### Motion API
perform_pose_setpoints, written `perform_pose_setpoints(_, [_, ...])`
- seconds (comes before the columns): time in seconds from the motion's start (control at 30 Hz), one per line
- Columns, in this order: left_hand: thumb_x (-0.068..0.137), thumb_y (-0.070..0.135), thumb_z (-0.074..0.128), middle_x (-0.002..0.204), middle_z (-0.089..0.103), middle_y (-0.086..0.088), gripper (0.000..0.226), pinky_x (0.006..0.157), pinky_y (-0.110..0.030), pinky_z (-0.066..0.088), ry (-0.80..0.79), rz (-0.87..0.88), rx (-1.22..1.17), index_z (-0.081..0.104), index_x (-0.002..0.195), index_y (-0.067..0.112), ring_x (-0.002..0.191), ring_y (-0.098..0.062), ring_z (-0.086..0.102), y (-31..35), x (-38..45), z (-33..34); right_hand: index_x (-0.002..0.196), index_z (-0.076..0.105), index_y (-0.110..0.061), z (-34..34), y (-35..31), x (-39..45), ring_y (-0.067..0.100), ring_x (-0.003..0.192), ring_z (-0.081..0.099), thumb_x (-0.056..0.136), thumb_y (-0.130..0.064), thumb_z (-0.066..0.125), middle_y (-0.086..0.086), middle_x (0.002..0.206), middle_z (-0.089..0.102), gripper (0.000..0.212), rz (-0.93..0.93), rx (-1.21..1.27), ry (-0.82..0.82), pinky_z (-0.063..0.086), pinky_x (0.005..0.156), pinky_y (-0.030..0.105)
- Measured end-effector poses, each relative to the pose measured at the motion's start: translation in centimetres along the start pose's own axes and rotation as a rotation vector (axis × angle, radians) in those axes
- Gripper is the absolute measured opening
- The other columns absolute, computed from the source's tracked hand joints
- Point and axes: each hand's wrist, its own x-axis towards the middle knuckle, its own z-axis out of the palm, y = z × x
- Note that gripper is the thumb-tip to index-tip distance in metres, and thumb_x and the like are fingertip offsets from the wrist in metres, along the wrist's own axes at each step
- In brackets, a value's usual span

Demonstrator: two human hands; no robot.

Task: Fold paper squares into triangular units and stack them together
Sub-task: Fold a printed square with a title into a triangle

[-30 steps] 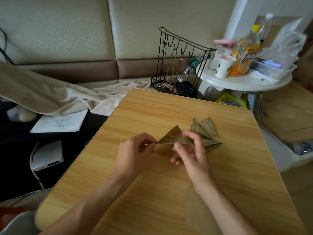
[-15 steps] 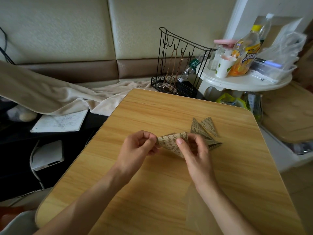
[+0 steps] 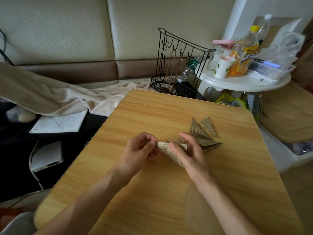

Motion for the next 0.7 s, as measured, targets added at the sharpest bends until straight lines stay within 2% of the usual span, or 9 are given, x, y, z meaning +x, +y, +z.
perform_pose_setpoints(0.07, [0.103,0.001,0.054,0.081,0.067,-0.007,0.012,0.069,-0.025,0.057,0.002,-0.020,-0.014,0.063,0.105,-0.007,0.070,-0.010,0.069,-0.2,0.0,0.1,0.112,0.071,-0.032,-0.1,-0.1,0.0,-0.011,0.091,0.062,0.085,-0.051,0.075,-0.023,0.098,0.071,0.033,-0.060,0.003,0.030,0.045,0.075,0.006])
perform_pose_setpoints(0.1, [0.102,0.002,0.056,0.082,0.067,-0.006,0.011,0.071,-0.027,0.058,-0.004,-0.032,-0.013,0.063,0.105,-0.006,0.072,-0.011,0.070,-0.3,0.1,0.1,0.103,0.073,-0.027,-0.1,-0.1,0.0,-0.003,0.075,0.063,0.088,-0.043,0.075,-0.017,0.082,0.071,0.022,-0.088,0.021,0.035,0.045,0.068,0.009])
perform_pose_setpoints(0.17, [0.097,0.003,0.065,0.083,0.070,-0.004,0.010,0.073,-0.026,0.061,-0.028,-0.051,-0.007,0.066,0.106,-0.002,0.075,-0.014,0.072,-0.5,0.1,-0.1,0.095,0.071,-0.019,-0.1,0.2,0.0,0.005,0.049,0.047,0.093,-0.033,0.074,-0.012,0.053,0.055,0.014,-0.110,0.075,0.015,0.039,0.053,0.014])
perform_pose_setpoints(0.23, [0.093,0.003,0.071,0.084,0.072,-0.004,0.013,0.074,-0.024,0.060,-0.040,-0.061,-0.009,0.068,0.106,0.000,0.078,-0.016,0.074,-0.7,0.1,-0.3,0.093,0.070,-0.016,0.0,0.4,0.0,0.007,0.042,0.037,0.093,-0.030,0.075,-0.012,0.043,0.043,0.015,-0.126,0.081,0.016,0.033,0.047,0.016])
perform_pose_setpoints(0.3, [0.091,-0.001,0.073,0.083,0.074,-0.006,0.013,0.077,-0.027,0.062,-0.017,-0.048,-0.009,0.070,0.103,0.001,0.079,-0.017,0.073,-0.9,0.1,-0.5,0.091,0.071,-0.018,0.1,0.4,0.1,0.004,0.049,0.046,0.091,-0.029,0.077,-0.013,0.052,0.053,0.013,-0.160,0.057,0.043,0.038,0.055,0.019])
perform_pose_setpoints(0.4, [0.088,-0.004,0.074,0.082,0.074,-0.008,0.013,0.077,-0.025,0.061,0.031,-0.011,-0.007,0.072,0.100,0.002,0.079,-0.016,0.072,-0.9,0.3,-0.8,0.091,0.073,-0.022,0.4,0.4,0.1,0.002,0.075,0.061,0.090,-0.025,0.079,-0.020,0.077,0.067,0.007,-0.210,0.027,0.062,0.043,0.073,0.020])
perform_pose_setpoints(0.5, [0.088,-0.003,0.075,0.083,0.076,-0.005,0.015,0.077,-0.020,0.057,0.041,0.039,0.045,0.074,0.098,0.008,0.081,-0.016,0.072,-0.8,0.3,-1.0,0.089,0.073,-0.026,0.4,0.6,0.2,0.002,0.073,0.061,0.091,-0.026,0.079,-0.018,0.075,0.067,0.007,-0.220,0.035,0.056,0.043,0.070,0.021])
perform_pose_setpoints(0.57, [0.088,0.002,0.076,0.086,0.077,-0.001,0.020,0.080,-0.021,0.056,0.025,0.088,0.186,0.077,0.100,0.018,0.085,-0.016,0.072,-0.6,0.3,-1.1,0.087,0.073,-0.028,0.2,0.7,0.2,0.003,0.072,0.061,0.092,-0.028,0.079,-0.017,0.074,0.068,0.008,-0.235,0.018,0.064,0.043,0.069,0.022])
perform_pose_setpoints(0.7, [0.085,0.007,0.081,0.085,0.077,0.010,0.025,0.078,-0.020,0.054,0.012,0.185,0.374,0.081,0.097,0.030,0.082,-0.006,0.070,-0.5,0.0,-0.6,0.088,0.074,-0.030,0.0,0.5,0.3,0.015,0.092,0.069,0.093,-0.024,0.078,-0.007,0.090,0.075,0.008,-0.306,0.005,0.108,0.050,0.083,0.026])
